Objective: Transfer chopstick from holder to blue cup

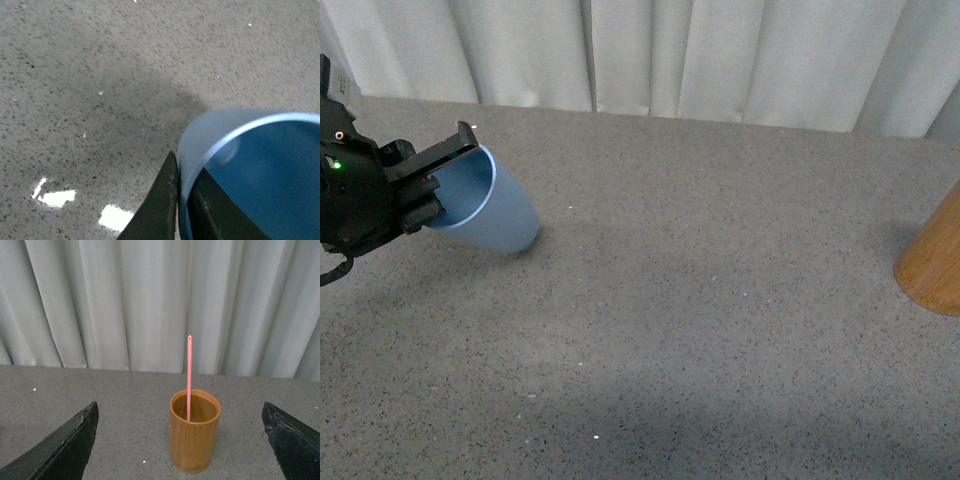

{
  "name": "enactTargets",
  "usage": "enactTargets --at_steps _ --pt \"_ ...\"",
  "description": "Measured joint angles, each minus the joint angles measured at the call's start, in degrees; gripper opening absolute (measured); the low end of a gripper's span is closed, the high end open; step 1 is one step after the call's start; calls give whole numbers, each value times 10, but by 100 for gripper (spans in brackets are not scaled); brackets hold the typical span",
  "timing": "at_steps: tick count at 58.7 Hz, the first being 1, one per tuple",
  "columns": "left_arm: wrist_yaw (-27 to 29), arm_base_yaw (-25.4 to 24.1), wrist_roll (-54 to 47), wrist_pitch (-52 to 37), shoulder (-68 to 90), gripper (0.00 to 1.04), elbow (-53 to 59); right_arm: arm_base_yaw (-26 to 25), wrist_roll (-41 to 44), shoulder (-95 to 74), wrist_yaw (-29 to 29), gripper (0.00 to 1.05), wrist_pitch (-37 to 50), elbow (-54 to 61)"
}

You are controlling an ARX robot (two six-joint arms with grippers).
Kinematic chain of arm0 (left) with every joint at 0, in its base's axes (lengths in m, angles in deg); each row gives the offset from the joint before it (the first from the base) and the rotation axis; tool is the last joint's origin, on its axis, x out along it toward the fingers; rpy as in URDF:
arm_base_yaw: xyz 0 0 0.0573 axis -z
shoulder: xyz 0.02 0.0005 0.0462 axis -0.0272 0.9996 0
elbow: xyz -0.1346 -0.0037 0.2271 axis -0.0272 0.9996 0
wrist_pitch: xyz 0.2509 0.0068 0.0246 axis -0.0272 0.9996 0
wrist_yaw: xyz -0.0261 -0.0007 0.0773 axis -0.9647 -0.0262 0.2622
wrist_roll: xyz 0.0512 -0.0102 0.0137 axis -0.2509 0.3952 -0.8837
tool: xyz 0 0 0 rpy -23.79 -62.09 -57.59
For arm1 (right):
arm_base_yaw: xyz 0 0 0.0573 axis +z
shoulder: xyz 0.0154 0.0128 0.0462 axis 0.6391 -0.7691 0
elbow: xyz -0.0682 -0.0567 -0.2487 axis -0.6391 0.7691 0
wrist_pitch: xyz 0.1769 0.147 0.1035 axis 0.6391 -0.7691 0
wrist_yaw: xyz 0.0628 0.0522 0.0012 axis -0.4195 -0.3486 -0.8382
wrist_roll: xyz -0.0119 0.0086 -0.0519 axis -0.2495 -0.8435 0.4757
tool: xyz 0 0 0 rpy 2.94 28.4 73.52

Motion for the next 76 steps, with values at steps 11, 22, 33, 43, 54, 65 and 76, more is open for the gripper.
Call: enactTargets --at_steps 11,22,33,43,54,65,76 --pt "-19 1 -33 -17 -33 4 12 0 0 0 0 95 0 0" --pt "-52 20 -102 -30 -77 4 19 0 0 0 0 95 0 0" --pt "-60 54 -161 -4 -89 4 6 0 0 0 0 95 0 0" --pt "-59 92 -202 9 -101 4 1 0 0 0 0 95 0 0" --pt "-54 129 -221 12 -103 4 5 0 0 0 0 95 0 0" --pt "-38 154 -233 5 -95 4 20 0 0 0 0 95 0 0" --pt "-23 175 -241 -3 -76 4 30 0 0 0 0 95 0 0"
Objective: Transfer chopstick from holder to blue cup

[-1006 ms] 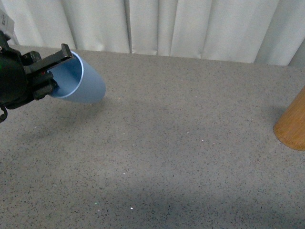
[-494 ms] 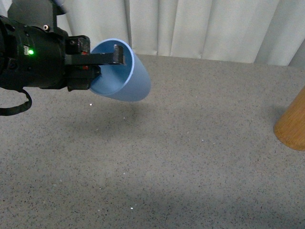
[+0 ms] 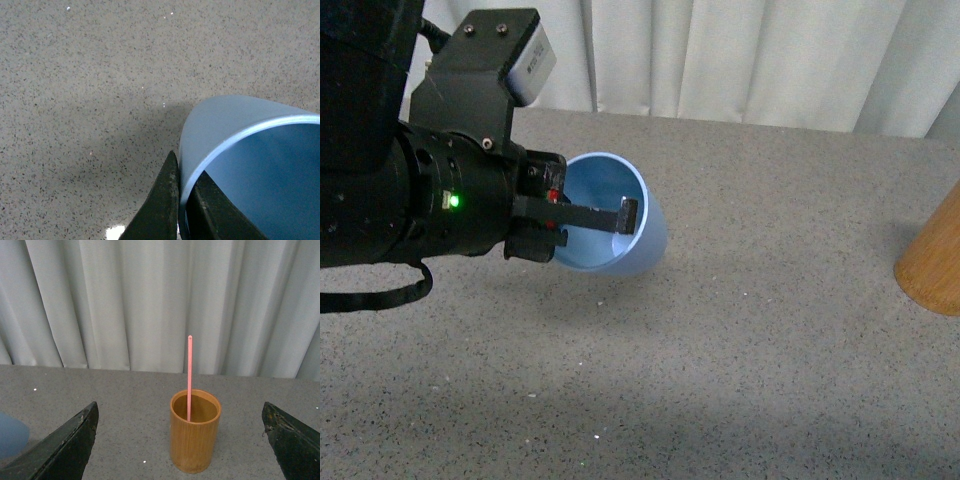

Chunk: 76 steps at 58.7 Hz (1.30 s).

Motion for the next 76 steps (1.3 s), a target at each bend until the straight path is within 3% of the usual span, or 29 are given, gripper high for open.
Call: enactTargets --at_steps 22,58,76 --pt "15 42 0 -7 22 4 1 0 0 0 0 95 0 0" --pt "37 43 -17 5 48 4 1 0 0 0 0 95 0 0" --pt "26 48 -8 17 45 48 -6 0 0 0 0 95 0 0"
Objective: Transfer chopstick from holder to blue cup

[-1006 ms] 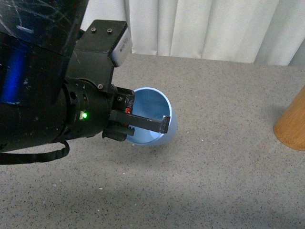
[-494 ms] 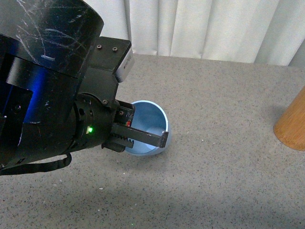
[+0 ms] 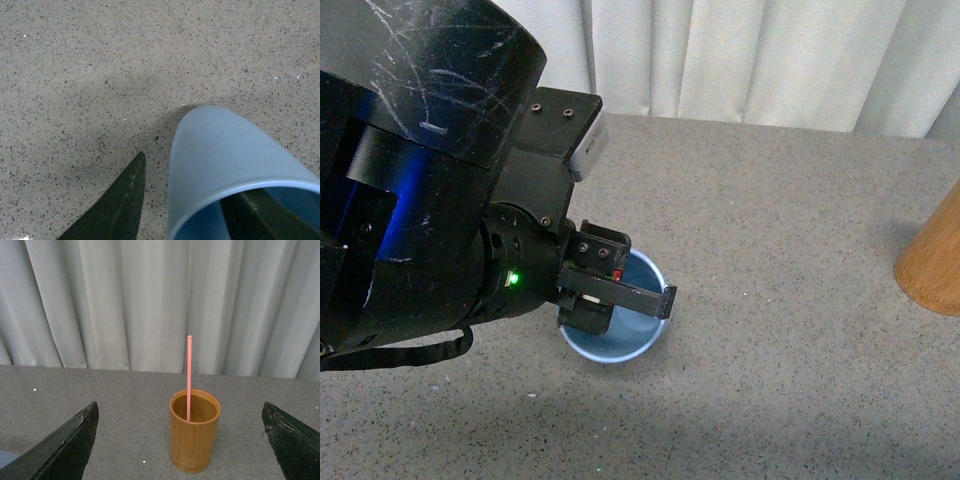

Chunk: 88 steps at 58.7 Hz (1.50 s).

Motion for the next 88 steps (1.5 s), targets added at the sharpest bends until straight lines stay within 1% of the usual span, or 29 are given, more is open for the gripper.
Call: enactTargets --at_steps 1,11,13,14,16,21,66,76,86,88 --pt "0 2 2 3 -2 54 -1 0 0 0 0 95 0 0" --pt "0 12 14 14 -21 89 -12 0 0 0 0 95 0 0" --pt "0 12 15 14 -23 93 -13 0 0 0 0 95 0 0" --pt "-1 13 17 15 -24 97 -13 0 0 0 0 95 0 0" --pt "0 14 17 16 -25 99 -14 0 0 0 0 95 0 0" --pt "-2 16 21 18 -29 98 -14 0 0 0 0 95 0 0" --pt "-3 11 43 26 -46 98 -15 0 0 0 0 95 0 0" --pt "-4 -2 70 26 -63 98 -17 0 0 0 0 95 0 0" --pt "-4 -30 99 25 -80 98 -17 0 0 0 0 95 0 0" --pt "31 -32 83 -18 -77 95 -5 0 0 0 0 95 0 0"
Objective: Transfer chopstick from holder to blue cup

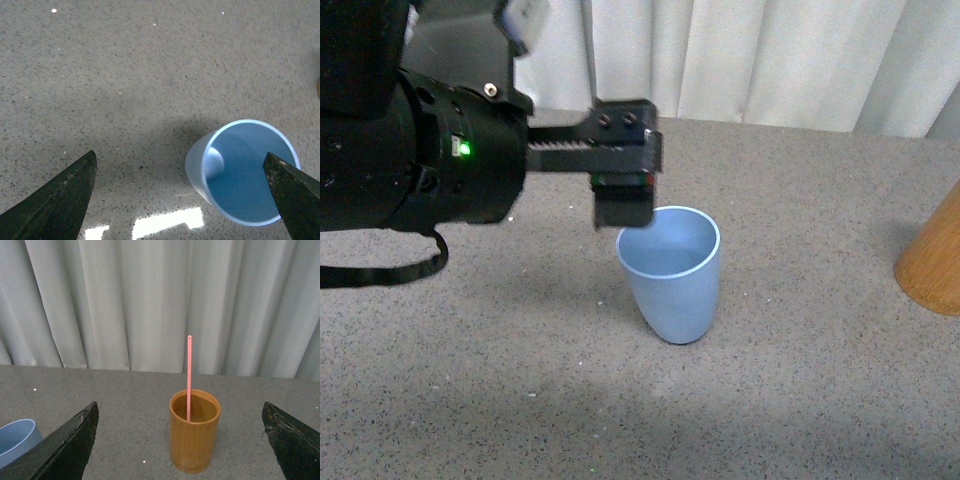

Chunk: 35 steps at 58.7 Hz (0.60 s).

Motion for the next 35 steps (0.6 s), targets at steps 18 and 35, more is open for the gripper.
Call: enactTargets --at_steps 18,35 --pt "-10 -187 -135 -438 -113 43 223 0 0 0 1 95 0 0" --pt "-90 -281 -145 -358 -284 4 334 0 0 0 0 95 0 0"
